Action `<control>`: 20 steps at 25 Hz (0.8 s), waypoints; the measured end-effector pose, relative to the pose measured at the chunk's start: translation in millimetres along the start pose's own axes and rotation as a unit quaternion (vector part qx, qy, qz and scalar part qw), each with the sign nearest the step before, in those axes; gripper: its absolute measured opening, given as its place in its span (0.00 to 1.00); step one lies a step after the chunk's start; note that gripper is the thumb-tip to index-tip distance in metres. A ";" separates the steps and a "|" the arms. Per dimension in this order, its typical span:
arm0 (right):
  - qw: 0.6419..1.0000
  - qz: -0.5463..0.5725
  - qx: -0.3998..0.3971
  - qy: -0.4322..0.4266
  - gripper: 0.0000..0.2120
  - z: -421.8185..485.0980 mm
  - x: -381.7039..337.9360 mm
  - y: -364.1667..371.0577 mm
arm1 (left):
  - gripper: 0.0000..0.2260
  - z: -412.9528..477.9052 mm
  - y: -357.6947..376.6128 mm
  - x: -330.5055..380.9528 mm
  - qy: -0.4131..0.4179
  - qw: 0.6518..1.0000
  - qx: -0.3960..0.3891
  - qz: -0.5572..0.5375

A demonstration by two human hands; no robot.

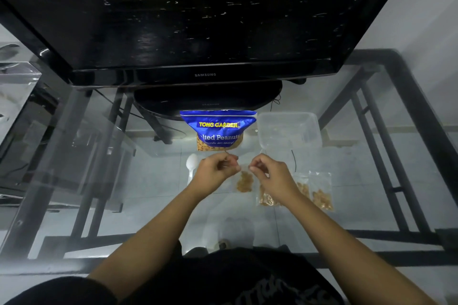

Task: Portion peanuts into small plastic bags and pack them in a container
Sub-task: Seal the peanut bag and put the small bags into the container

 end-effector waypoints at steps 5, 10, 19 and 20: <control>0.996 0.074 0.049 -0.028 0.04 -5.8 -18.3 -8.0 | 0.06 -2.2 -7.4 19.1 0.017 0.996 -0.019 -0.084; 0.981 0.172 0.074 -0.045 0.12 -11.1 -34.7 -17.9 | 0.05 -4.3 -9.3 28.1 0.057 0.996 -0.010 -0.065; 0.974 0.206 0.094 -0.001 0.03 -13.3 -39.7 -6.7 | 0.03 -10.5 -5.1 42.6 0.098 0.995 -0.020 0.022; 0.979 0.178 0.102 0.001 0.04 -13.5 -40.7 -5.2 | 0.02 -10.9 -4.7 43.6 0.107 0.993 -0.013 0.052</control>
Point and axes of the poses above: each hand's wrist, its own z-axis towards the middle knuckle, its own y-axis out of the palm, x = y × z, the point moved 1 cm from there along z, towards the middle knuckle, and after that the axes turned 2 degrees about z, right-handed, at the moved point
